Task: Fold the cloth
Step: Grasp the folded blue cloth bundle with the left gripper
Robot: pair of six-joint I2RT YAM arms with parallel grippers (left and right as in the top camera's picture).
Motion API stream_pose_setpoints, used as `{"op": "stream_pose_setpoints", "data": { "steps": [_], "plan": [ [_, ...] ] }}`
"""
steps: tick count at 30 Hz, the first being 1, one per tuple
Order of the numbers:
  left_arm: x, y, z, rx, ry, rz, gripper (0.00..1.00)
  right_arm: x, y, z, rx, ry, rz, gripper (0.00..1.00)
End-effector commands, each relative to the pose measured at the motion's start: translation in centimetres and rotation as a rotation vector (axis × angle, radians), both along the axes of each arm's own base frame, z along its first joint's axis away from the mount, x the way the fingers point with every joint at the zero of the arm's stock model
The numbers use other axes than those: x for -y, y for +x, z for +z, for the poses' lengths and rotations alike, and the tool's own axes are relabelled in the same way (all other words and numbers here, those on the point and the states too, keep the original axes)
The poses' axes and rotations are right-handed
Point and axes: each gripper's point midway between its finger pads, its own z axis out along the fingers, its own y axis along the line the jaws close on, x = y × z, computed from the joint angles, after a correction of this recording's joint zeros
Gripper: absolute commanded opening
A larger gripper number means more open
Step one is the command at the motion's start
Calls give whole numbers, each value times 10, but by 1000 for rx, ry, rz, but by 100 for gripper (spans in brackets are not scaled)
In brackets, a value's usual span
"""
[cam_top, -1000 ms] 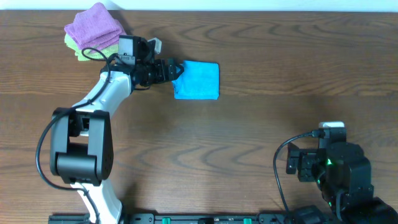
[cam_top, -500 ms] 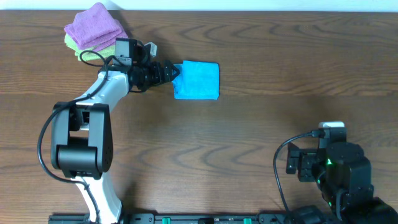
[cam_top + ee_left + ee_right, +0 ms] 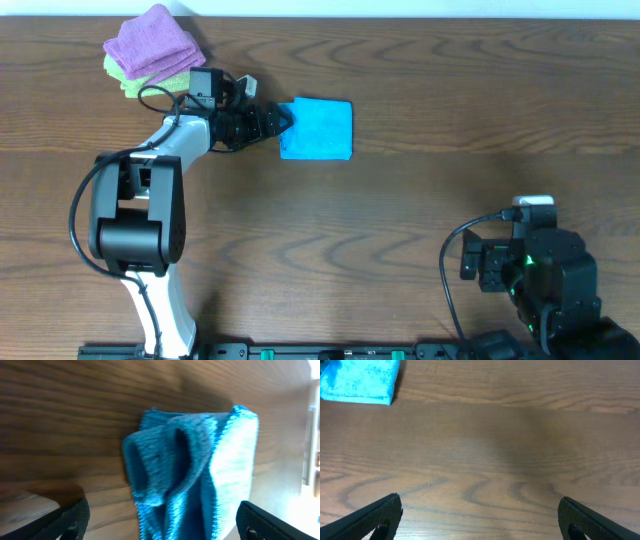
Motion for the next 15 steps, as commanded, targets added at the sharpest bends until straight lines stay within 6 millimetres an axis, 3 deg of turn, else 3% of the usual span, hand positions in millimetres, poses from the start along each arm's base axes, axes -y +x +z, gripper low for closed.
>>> {"op": "stream_pose_setpoints", "data": {
  "steps": [1, 15],
  "plan": [
    [5, -11, -26, -99, -46, 3, 95, 1, -1, -2, -2, 4, -12, 99],
    [26, -14, -29, -115, -79, -22, 95, 1, -1, -2, -1, 4, -12, 99]
  ]
}}
